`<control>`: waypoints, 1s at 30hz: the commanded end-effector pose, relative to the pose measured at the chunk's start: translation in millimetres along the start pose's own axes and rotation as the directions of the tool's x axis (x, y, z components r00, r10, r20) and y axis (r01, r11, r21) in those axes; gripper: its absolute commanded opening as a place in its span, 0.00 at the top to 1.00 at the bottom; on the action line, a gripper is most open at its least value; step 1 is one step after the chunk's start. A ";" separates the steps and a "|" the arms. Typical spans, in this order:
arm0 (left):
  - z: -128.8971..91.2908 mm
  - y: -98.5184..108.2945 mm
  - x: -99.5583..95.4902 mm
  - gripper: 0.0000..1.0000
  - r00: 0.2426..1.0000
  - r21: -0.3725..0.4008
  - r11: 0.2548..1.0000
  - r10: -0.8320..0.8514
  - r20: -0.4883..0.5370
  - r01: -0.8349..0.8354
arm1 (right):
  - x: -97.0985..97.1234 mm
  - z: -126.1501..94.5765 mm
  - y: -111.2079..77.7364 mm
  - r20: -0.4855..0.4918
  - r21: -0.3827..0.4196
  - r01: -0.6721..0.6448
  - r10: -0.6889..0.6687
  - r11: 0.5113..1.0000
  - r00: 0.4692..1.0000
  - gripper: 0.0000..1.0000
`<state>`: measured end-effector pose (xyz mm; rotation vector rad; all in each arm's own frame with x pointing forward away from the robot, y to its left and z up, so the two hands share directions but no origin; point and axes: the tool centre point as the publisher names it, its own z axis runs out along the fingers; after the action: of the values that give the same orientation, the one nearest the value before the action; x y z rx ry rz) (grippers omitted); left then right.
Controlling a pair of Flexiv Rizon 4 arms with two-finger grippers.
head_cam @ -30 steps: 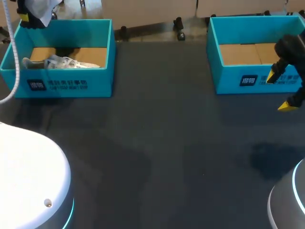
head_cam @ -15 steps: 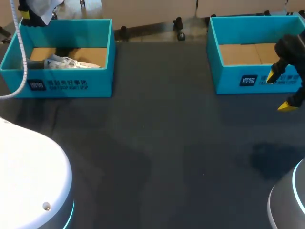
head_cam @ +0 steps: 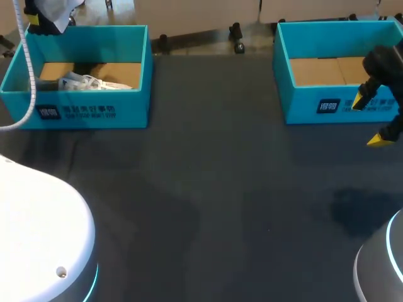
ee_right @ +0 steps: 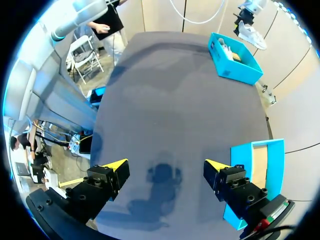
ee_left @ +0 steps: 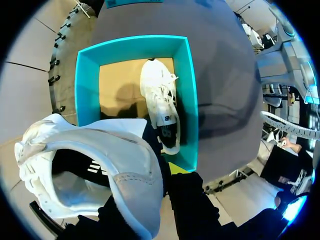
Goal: Take the shoe out of the shoebox, open the shoe tongue, remove and reinsert the insole, then place the shoe into the shoebox
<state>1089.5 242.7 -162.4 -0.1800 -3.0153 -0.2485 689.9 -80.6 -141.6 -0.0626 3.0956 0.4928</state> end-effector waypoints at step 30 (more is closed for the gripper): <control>-2.3 19.6 -18.7 1.00 0.215 -0.259 0.200 0.976 -0.030 -0.945 | -1.4 0.7 0.1 -0.002 0.002 0.000 0.000 1.000 1.000 0.00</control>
<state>1115.5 253.6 -159.5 -1.6075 -2.5688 -0.3877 689.9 -80.5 -141.6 -0.0629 3.0956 0.4927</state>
